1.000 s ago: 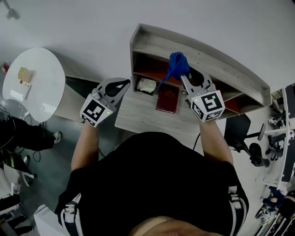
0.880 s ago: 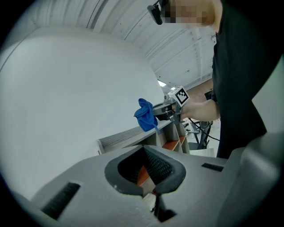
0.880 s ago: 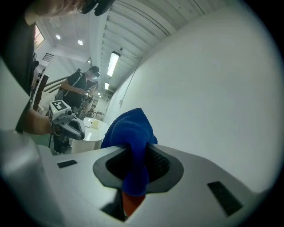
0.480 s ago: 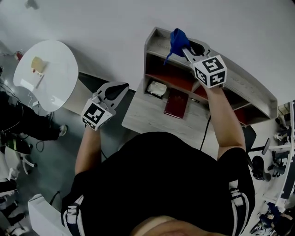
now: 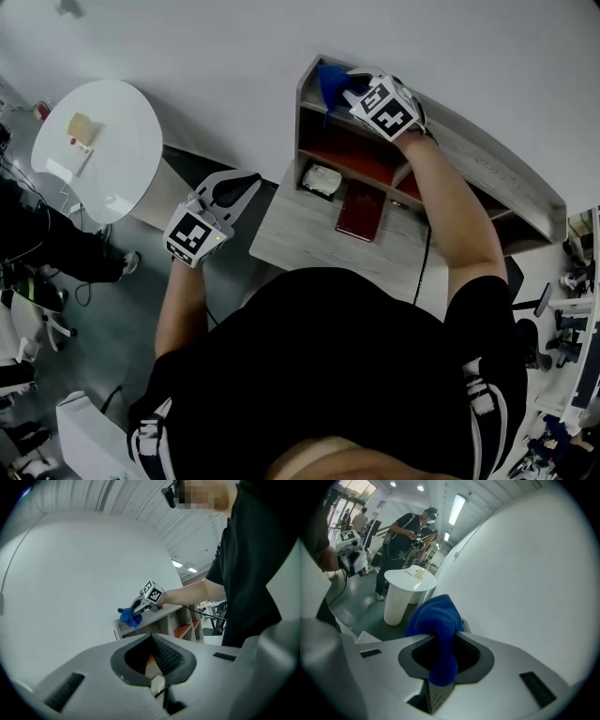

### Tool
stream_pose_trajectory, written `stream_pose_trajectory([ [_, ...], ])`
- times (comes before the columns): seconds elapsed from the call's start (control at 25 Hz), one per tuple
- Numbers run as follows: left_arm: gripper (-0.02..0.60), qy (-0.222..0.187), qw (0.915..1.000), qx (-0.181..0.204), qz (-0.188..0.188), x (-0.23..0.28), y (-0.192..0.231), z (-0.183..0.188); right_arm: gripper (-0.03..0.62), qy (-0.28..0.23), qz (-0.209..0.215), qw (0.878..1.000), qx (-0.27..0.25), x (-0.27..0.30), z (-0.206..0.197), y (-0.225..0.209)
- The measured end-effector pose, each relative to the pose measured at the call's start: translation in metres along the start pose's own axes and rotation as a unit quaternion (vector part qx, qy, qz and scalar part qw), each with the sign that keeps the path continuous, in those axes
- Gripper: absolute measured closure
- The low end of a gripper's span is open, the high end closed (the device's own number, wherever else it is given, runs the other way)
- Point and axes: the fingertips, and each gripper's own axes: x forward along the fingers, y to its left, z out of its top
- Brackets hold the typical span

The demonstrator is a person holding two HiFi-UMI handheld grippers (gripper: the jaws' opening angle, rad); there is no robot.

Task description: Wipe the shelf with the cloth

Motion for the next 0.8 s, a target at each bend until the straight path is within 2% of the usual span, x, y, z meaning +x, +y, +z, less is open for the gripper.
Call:
stream_pose_trajectory([
  [0.16,0.568,0.003,1.0000,-0.001,-0.006,0.002,-0.005,-0.002,0.514,0.021,0.012,0.998,-0.064,0.019,0.002,0.017],
  [0.28,0.568,0.006,0.9999,-0.003,-0.008,0.000,-0.007,-0.006,0.514,0.039,0.010,0.995,-0.090,0.029,-0.001,0.022],
  [0.44,0.568,0.011,0.9999,-0.006,-0.002,-0.004,-0.009,-0.010,0.514,0.060,0.003,0.994,-0.096,0.041,-0.010,0.019],
  [0.8,0.568,0.023,0.9996,-0.011,0.008,-0.014,-0.009,-0.017,0.514,0.069,0.005,0.994,-0.082,0.046,-0.010,0.019],
])
